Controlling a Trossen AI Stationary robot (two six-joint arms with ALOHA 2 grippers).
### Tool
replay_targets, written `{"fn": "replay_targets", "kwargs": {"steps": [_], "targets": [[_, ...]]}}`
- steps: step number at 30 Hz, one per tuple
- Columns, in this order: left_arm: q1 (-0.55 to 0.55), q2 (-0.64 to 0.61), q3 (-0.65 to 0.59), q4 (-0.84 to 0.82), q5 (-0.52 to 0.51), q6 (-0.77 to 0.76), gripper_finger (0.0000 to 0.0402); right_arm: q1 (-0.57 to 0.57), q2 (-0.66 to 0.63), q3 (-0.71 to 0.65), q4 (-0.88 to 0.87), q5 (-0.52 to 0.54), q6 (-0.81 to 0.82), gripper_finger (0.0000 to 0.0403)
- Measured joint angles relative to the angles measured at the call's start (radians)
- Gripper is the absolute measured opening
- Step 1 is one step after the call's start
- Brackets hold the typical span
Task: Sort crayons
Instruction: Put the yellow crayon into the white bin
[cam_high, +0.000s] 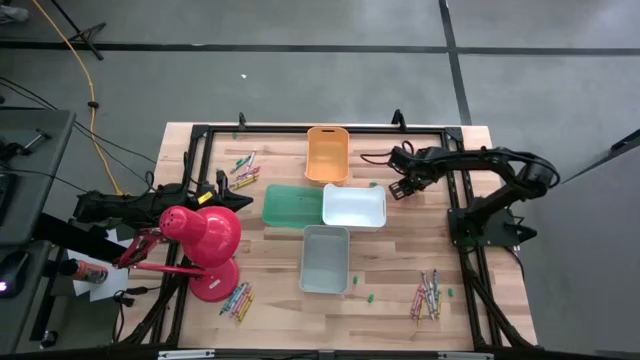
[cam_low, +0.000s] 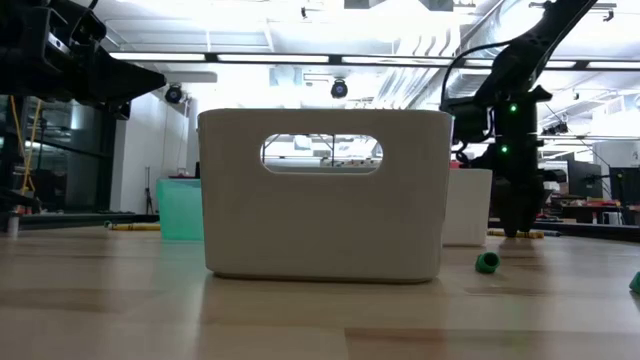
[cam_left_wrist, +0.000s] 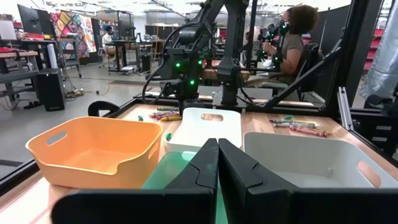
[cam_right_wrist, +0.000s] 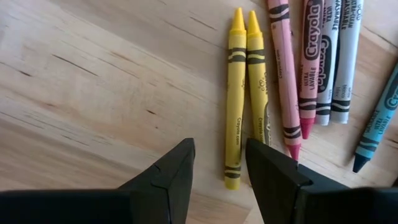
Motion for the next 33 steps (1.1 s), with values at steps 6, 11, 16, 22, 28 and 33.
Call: {"fn": "replay_targets", "kwargs": {"steps": [6,11,16,22,28,33], "targets": [[0.0,0.0,0.0,0.0,0.0,0.0,0.0003,0.0,0.0,-0.001,-0.008,-0.008,-0.001,0.0124],[0.0,0.0,0.0,0.0,0.0,0.0,0.0003,0.001,0.001,-0.002,-0.007,-0.024,-0.004,0.0045],[0.0,0.0,0.0,0.0,0.0,0.0,0.0003,0.001,0.001,-0.002,-0.01,-0.033,-0.027,0.0017],[0.0,0.0,0.0,0.0,0.0,0.0,0.0003,0.013,-0.03,0.003,-0.023,-0.038,-0.05,0.0005],[0.0,0.0,0.0,0.0,0.0,0.0,0.0003,0.045,-0.164,0.067,-0.012,-0.018,-0.075,0.0003],[0.0,0.0,0.0,0.0,0.0,0.0,0.0003,0.098,-0.286,0.066,0.202,-0.014,-0.102,0.0002]]}}
